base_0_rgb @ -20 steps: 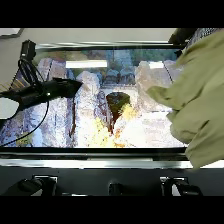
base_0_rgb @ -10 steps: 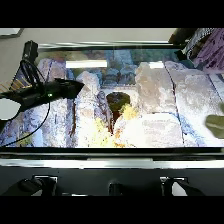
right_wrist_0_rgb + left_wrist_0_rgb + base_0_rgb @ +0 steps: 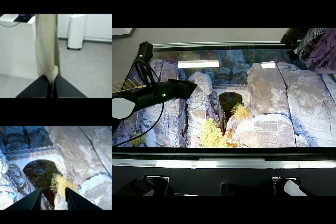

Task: Fold the clothes and pants, and hang the long-sleeved shirts on hangers.

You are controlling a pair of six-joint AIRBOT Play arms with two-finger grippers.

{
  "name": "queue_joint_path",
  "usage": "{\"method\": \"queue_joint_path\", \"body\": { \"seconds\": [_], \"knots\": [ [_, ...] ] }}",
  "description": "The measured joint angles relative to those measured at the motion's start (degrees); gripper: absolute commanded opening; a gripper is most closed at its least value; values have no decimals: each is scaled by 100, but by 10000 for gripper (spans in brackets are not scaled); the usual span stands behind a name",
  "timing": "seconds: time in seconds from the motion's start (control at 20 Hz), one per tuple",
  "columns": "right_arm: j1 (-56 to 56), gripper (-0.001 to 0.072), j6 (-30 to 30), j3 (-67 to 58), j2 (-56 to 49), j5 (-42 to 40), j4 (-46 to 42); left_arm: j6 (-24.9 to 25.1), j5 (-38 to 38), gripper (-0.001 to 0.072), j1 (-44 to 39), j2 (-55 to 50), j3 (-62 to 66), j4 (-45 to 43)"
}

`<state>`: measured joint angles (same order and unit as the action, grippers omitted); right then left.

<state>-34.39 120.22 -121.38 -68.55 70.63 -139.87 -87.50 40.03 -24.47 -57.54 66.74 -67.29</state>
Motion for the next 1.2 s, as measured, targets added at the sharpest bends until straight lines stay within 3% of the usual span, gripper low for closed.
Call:
{"method": "queue_joint_path", "body": {
  "seconds": [0.35,0.55,0.6,0.7,0.75,1.05,1.2],
  "knots": [
    [-745,26,341,-20,-76,-640,68,-2,2,325,-24,-90,0,0],
    [-1491,31,459,-11,-92,-859,800,-4,0,325,-24,-96,0,0],
    [-1611,107,463,9,-94,-879,979,-7,0,325,-24,-96,0,0],
    [-1746,538,461,37,-90,-973,1213,-11,2,325,-24,-96,0,0],
    [-1792,611,459,50,-81,-929,1335,-13,0,325,-24,-96,0,0],
    [-1886,620,221,76,426,-678,1567,-17,2,326,20,-72,0,-15],
    [-1895,608,205,72,1071,-1292,1486,-17,0,326,138,-22,0,-20]
  ]
}}
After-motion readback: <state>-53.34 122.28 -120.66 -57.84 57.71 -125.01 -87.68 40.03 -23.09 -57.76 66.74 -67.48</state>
